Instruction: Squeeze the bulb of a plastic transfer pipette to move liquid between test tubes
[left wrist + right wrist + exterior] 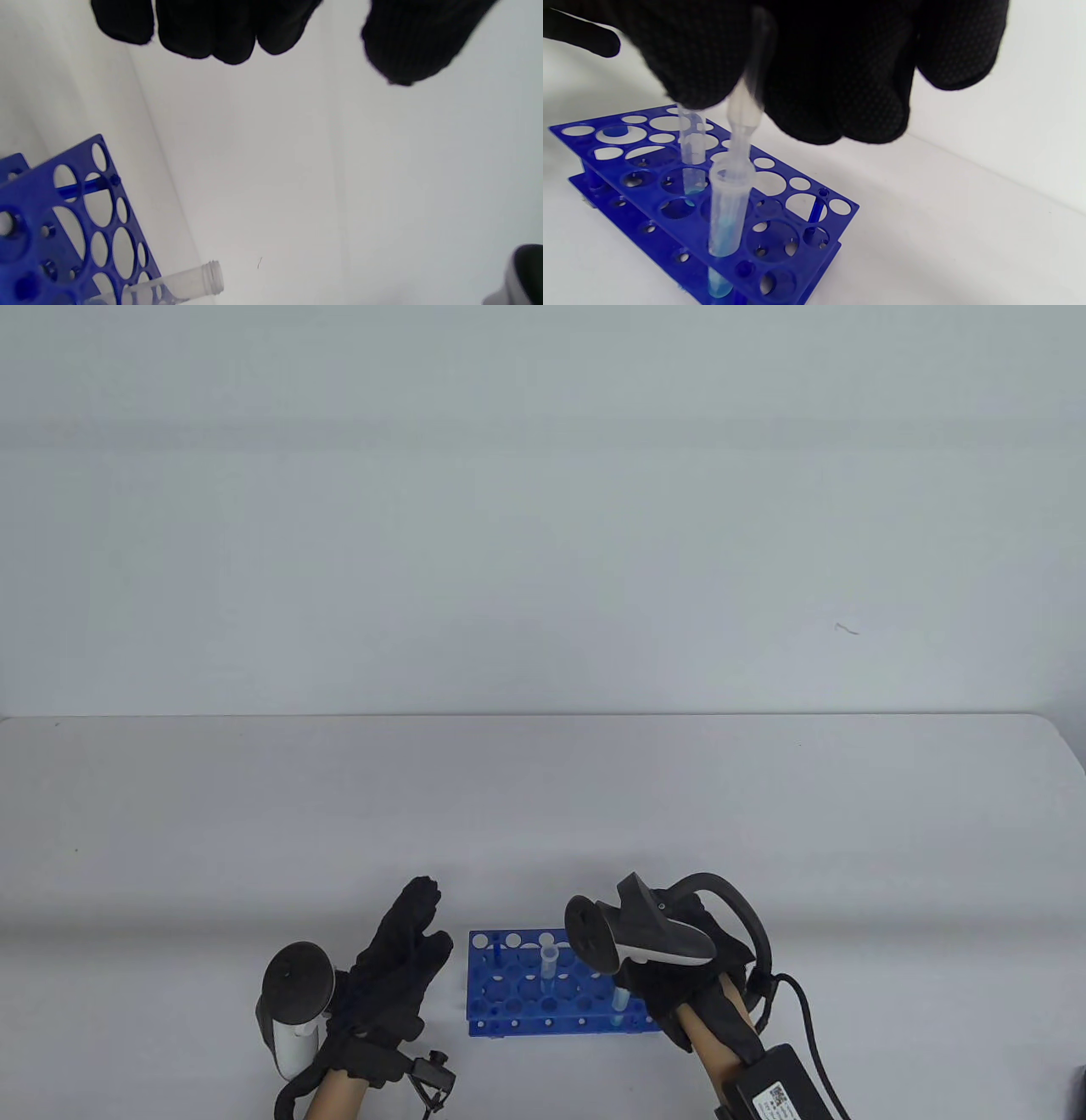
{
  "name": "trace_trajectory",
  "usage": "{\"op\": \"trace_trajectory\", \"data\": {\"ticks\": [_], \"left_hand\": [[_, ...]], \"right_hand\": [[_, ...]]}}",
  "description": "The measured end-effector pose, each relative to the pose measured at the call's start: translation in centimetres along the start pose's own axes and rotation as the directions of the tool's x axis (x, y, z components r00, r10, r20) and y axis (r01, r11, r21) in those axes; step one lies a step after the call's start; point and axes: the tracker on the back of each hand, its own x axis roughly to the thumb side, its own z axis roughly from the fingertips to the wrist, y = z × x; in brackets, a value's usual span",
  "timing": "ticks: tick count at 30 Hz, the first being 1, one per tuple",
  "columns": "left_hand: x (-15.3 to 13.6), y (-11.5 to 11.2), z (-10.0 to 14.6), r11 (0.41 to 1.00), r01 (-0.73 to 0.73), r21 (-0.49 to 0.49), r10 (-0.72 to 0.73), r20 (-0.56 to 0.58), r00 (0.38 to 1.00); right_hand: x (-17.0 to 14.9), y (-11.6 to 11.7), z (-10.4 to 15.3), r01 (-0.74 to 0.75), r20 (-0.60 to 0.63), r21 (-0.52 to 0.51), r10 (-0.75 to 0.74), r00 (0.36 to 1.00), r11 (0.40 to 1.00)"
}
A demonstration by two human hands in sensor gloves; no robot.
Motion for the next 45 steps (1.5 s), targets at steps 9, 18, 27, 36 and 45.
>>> {"op": "trace_trajectory", "data": {"ticks": [9,18,27,36,45], "left_hand": [[0.0,0.0,0.0,1.000,0.001,-0.001,-0.001,0.000,1.000],[0.0,0.0,0.0,1.000,0.002,-0.001,-0.002,0.000,1.000],[0.0,0.0,0.0,1.000,0.002,0.000,-0.002,0.000,1.000],[0.0,0.0,0.0,1.000,0.002,-0.001,-0.002,0.000,1.000],[0.0,0.0,0.0,1.000,-0.001,-0.003,0.001,0.003,1.000]], "right_hand": [[-1.4,-1.8,1.5,0.057,-0.028,-0.071,-0.059,0.998,0.996],[-4.1,-5.5,6.2,0.125,-0.072,-0.235,-0.145,0.987,0.964],[-3.6,-7.2,7.8,0.152,-0.027,-0.447,-0.183,0.983,0.882],[-0.2,-5.9,4.5,0.133,0.036,-0.472,-0.132,0.991,0.872],[1.1,-4.5,2.7,0.110,0.044,-0.432,-0.101,0.994,0.895]]}}
